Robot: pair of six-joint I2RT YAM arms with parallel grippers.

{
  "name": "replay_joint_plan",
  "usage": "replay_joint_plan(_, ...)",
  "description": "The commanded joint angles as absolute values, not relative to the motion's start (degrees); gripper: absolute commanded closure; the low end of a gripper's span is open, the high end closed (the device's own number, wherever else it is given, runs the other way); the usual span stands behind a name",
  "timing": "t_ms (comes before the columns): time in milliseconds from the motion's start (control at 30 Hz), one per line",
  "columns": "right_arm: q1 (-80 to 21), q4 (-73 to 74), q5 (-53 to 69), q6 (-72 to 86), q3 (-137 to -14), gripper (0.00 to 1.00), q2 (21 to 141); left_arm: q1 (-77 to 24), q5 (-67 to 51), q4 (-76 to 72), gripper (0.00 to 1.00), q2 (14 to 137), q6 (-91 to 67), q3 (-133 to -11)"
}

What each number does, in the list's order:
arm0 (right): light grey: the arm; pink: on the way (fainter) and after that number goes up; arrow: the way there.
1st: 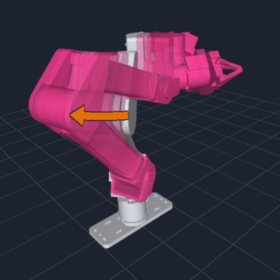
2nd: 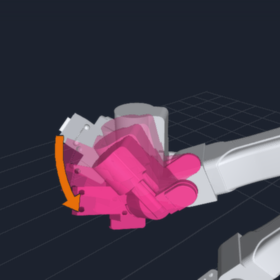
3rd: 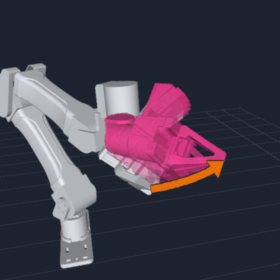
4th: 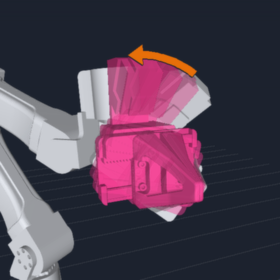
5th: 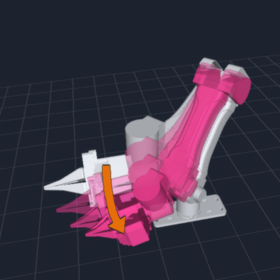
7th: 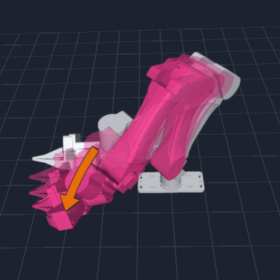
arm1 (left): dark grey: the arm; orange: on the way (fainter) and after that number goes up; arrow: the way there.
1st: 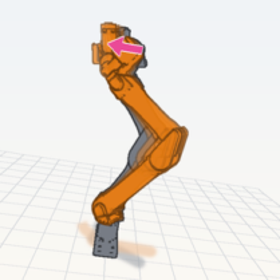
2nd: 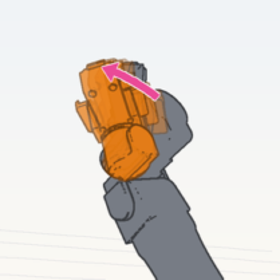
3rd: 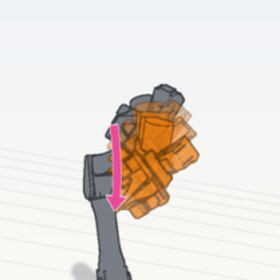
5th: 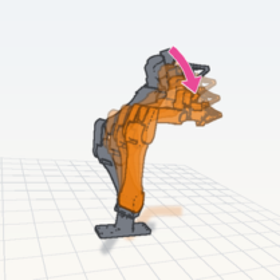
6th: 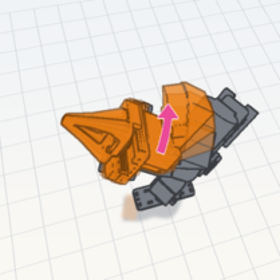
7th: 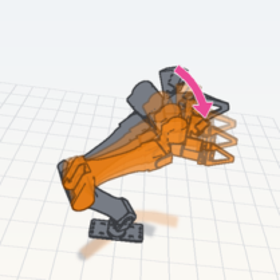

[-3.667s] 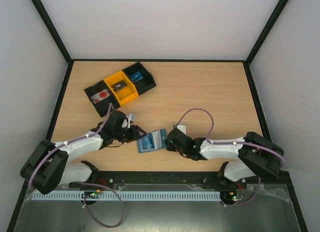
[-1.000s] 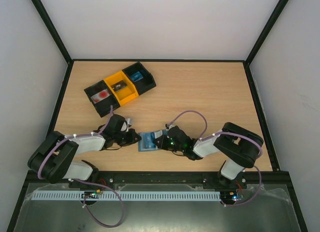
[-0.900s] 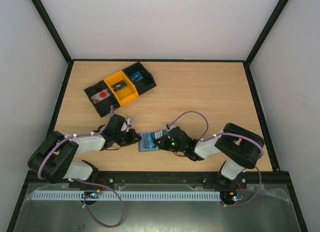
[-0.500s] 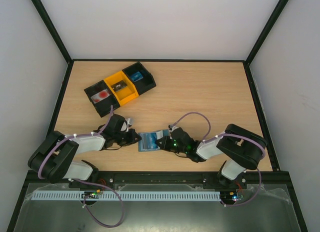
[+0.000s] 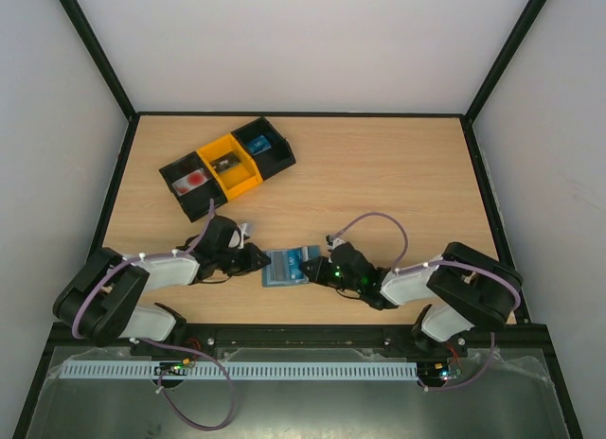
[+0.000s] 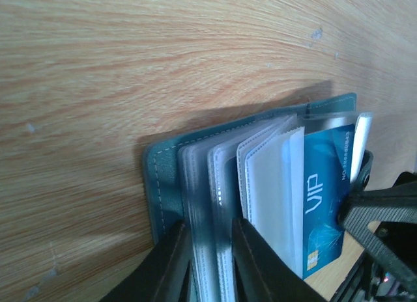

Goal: Take the credit cards out of the card holder

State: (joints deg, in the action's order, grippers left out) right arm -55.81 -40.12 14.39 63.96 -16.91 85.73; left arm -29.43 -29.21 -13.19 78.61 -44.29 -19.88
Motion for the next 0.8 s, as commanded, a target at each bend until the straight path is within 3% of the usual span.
replay_joint_plan(0,-55.53,-36.99,11.88,63.85,-16.32,0.98,82.97,-29.27,-29.4,-9.54,0.76,77.52,-43.79,-20.46)
replay_joint_plan(133,-55.55,-35.62,11.43,63.63,-15.67,0.98,80.54,-29.27,-28.91,-6.27,0.57,74.28,-43.53,-21.72)
replay_joint_plan(300,-55.54,-34.66,11.14,64.24,-15.07,0.98,77.21,-29.27,-28.06,-2.93,0.41,69.74,-43.77,-23.53)
replay_joint_plan(767,-55.48,-31.3,9.5,66.02,-15.73,0.98,72.65,-29.35,-31.28,-5.22,0.39,64.84,-47.52,-22.92)
